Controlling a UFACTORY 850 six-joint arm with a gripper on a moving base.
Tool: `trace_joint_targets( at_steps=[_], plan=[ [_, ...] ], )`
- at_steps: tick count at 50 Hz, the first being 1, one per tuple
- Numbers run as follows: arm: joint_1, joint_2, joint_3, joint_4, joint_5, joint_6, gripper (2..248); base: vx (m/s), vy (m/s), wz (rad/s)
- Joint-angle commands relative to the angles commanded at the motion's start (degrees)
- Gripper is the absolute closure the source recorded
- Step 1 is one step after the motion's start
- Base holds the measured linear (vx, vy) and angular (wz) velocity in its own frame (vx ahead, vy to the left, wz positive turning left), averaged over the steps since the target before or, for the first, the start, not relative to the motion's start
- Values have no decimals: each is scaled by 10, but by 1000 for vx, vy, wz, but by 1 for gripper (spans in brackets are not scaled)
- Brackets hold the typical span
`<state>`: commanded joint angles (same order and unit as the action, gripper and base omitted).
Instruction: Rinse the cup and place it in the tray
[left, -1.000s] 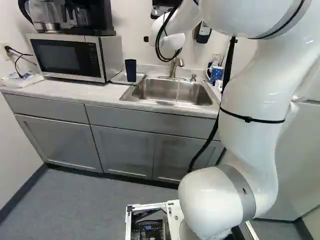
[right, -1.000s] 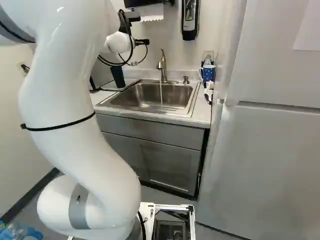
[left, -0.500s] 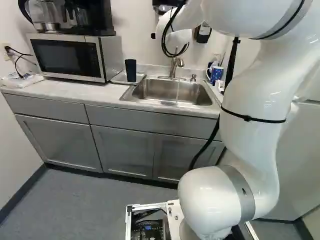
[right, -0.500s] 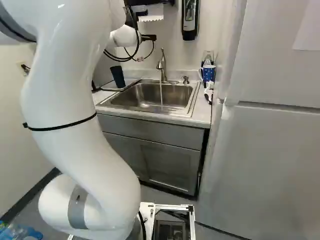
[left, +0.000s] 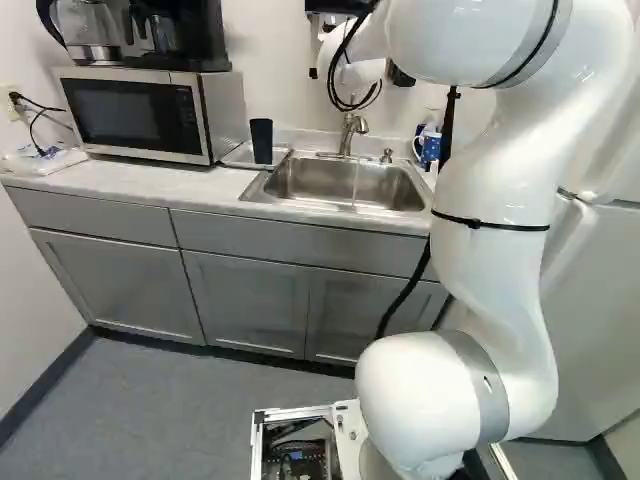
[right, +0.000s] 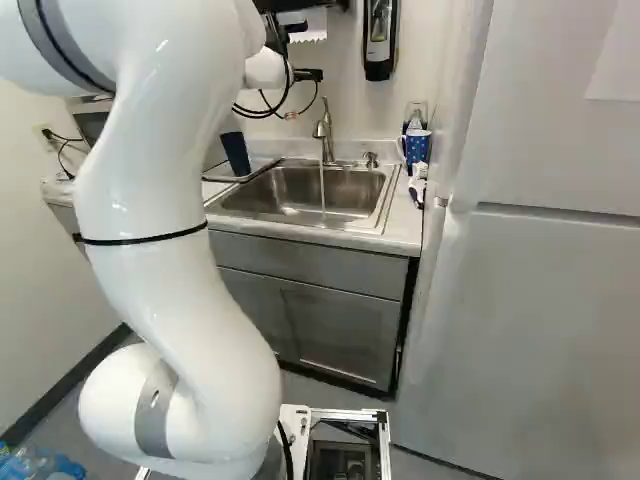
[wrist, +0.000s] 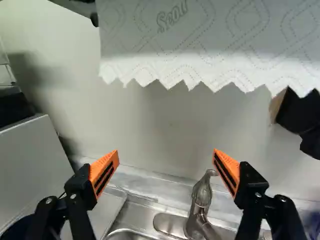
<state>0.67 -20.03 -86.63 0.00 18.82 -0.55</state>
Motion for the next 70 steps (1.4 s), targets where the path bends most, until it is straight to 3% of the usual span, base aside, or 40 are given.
trace_joint_targets(
  at_steps=[32,70],
  plan=[
    [-10,-88,-106,0,-52,0,3,0,0,0],
    [-6,-74,-88,0,-105,0,3,0,0,0]
  ],
)
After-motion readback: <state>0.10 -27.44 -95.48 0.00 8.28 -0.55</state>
